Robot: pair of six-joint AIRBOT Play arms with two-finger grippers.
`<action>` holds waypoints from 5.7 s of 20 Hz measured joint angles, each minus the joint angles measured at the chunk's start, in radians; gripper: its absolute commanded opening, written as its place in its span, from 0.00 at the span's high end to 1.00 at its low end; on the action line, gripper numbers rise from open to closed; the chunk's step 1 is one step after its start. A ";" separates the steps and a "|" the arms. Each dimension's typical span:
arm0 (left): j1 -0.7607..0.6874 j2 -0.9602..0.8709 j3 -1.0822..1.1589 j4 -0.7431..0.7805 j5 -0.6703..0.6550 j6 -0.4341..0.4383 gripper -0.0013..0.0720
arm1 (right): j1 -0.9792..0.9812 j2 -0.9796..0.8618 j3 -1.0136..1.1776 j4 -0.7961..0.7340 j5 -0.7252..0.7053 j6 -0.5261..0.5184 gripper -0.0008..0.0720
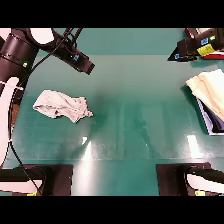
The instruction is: Fold the shirts.
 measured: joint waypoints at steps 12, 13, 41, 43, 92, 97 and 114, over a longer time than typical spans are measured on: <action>0.000 0.000 0.000 0.000 0.000 0.000 0.95 | 0.000 0.000 0.000 0.000 0.000 0.000 0.96; 0.000 0.000 0.000 0.000 0.000 0.000 0.95 | 0.000 0.000 0.000 0.000 0.000 0.000 0.96; 0.194 -0.005 -0.578 0.285 0.096 -0.381 0.85 | 0.000 0.000 0.000 0.000 -0.069 0.000 0.96; 0.196 -0.005 -0.581 0.272 0.119 -0.383 0.95 | 0.000 0.000 0.000 0.000 -0.068 0.000 0.96; 0.323 0.137 -0.779 -0.273 0.275 -0.049 0.30 | 0.000 0.143 0.000 -0.102 -0.131 0.000 0.96; 0.332 0.090 -0.879 -0.408 0.397 0.023 0.30 | 0.032 0.115 0.000 -0.098 -0.064 0.000 0.96; 0.333 0.048 -0.623 -0.523 0.282 0.069 0.95 | 0.243 0.352 -0.768 -0.096 -0.122 0.034 0.23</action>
